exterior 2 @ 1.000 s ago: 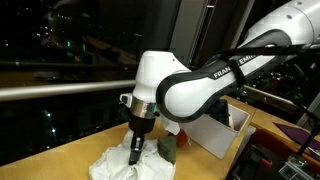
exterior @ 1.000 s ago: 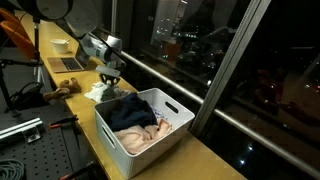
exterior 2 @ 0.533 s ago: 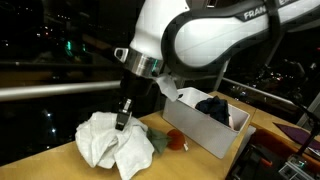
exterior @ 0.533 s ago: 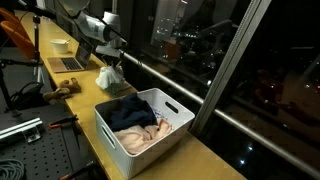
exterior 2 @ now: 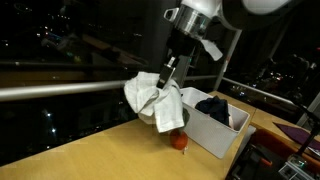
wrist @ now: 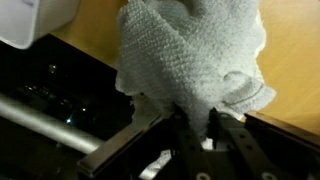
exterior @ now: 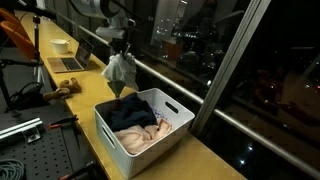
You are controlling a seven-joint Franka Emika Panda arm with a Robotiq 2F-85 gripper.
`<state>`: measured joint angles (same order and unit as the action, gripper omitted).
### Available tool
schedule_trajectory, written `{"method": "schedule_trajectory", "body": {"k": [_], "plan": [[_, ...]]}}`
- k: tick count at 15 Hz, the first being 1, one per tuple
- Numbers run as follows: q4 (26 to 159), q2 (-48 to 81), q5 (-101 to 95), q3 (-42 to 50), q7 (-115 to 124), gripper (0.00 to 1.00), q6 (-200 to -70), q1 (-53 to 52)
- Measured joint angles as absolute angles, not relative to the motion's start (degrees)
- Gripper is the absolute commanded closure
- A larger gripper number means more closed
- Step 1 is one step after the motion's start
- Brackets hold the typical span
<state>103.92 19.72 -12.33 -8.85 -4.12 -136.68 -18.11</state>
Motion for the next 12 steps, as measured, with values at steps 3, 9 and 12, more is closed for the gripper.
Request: {"method": "schedule_trajectory", "body": {"k": [3, 9, 12], "plan": [[110.7, 11.6, -12.3, -7.9, -4.4, 0.95, -136.4, -14.2], [117.8, -0.8, -12.2, -6.1, -9.4, 0.95, -133.4, -7.2], [118.5, -3.6, -12.1, -4.6, -12.5, 0.95, -131.9, -5.0]]}}
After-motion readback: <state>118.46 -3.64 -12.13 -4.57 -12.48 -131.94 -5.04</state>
